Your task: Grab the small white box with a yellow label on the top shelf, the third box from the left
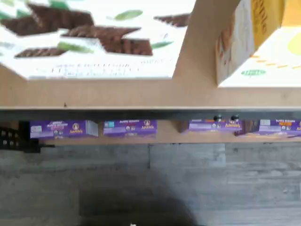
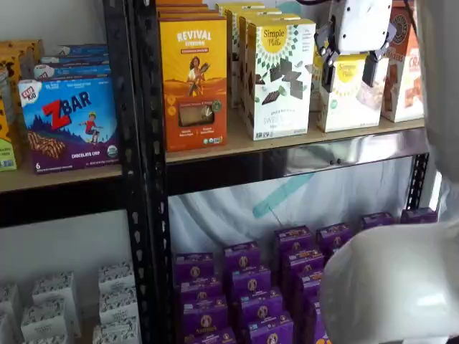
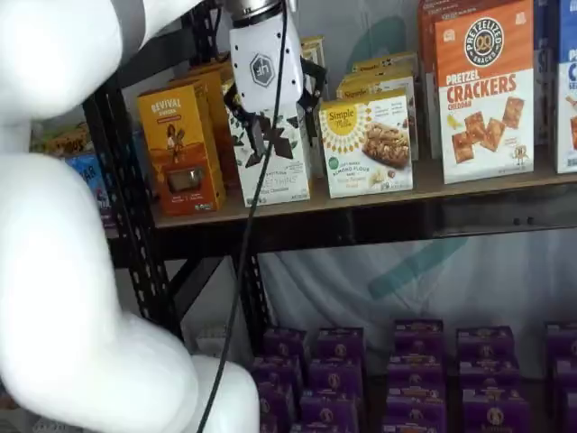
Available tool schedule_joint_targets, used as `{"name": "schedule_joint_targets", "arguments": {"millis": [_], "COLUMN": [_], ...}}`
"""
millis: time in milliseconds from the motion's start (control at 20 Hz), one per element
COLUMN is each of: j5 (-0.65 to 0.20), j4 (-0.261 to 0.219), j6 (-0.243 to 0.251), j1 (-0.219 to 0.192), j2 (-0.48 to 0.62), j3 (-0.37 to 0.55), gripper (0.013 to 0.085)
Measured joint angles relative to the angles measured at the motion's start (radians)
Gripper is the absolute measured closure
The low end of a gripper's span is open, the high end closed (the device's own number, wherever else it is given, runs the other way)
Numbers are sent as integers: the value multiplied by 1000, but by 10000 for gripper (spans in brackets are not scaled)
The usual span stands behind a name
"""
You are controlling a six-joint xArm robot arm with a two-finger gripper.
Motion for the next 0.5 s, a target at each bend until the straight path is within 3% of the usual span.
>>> {"name": "schedule_joint_targets", "arguments": {"millis": [500], "j5": [-59], "j4": [3], "j6": [-64], "j1": [-65], "j2": [107], "j3": [-73], "gripper": [130]}}
